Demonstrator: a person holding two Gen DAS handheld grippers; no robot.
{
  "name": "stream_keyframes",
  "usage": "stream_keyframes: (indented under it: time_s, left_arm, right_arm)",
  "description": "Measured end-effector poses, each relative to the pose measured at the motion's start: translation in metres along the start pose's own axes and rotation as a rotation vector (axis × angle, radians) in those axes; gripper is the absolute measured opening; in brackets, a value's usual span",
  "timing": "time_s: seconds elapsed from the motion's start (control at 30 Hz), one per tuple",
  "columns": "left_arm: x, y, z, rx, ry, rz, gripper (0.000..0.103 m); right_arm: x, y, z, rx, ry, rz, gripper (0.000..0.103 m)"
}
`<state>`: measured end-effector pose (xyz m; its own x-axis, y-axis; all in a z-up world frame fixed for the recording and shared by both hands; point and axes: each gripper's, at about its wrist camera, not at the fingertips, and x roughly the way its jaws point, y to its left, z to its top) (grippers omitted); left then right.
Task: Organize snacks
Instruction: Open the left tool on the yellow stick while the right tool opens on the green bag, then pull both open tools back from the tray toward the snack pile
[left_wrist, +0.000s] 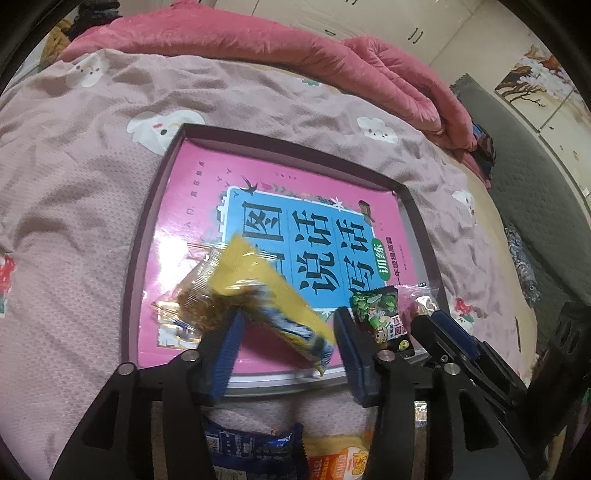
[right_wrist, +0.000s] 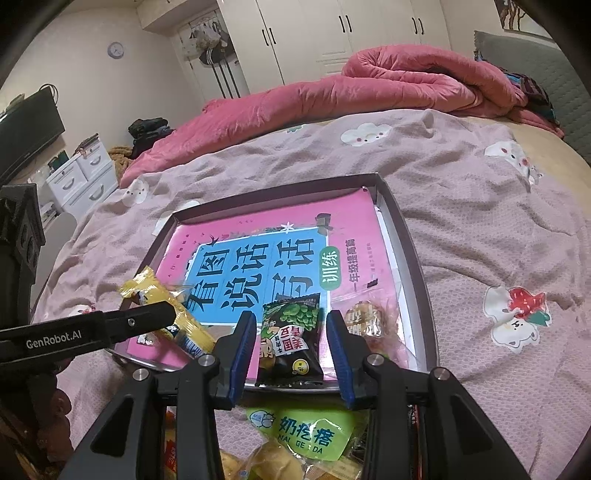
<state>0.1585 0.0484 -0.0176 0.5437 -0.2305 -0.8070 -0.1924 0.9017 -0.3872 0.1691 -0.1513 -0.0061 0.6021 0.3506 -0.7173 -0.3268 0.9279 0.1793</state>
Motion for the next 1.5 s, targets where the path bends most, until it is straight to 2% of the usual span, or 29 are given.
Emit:
stream_keyframes:
  time_s: [0.1,0.47,0.73,1.07,1.23,1.5]
  left_arm:
    - [-0.003,0.000,0.001,-0.004,-0.009,-0.003,0.060]
    - [-0.025,-0.003,0.002,0.023,-0.051,0.023,0.067]
    - [-0.041,-0.004,-0.001,0.023,-0.080,0.033,0.073]
    - [-0.057,-0.012,-0.008,0.052,-0.088,0.028,0.078]
    - [-0.062,-0.016,-0.011,0.079,-0.092,0.036,0.079]
    - [-0.073,-0.019,-0.017,0.098,-0.100,0.033,0.080]
  right_arm:
    - [-0.001,0.000,0.000,-0.001,0.000,0.003,0.045]
    - [-0.012,0.008,0.003,-0.026,-0.029,-0.012,0.046]
    - [-0.025,0.016,0.005,-0.044,-0.058,-0.013,0.058]
    - [-0.039,0.023,0.005,-0.061,-0.084,-0.016,0.065]
    - [-0.045,0.022,0.004,-0.045,-0.094,-0.023,0.075]
    - [-0.055,0.023,0.000,-0.043,-0.101,-0.020,0.081]
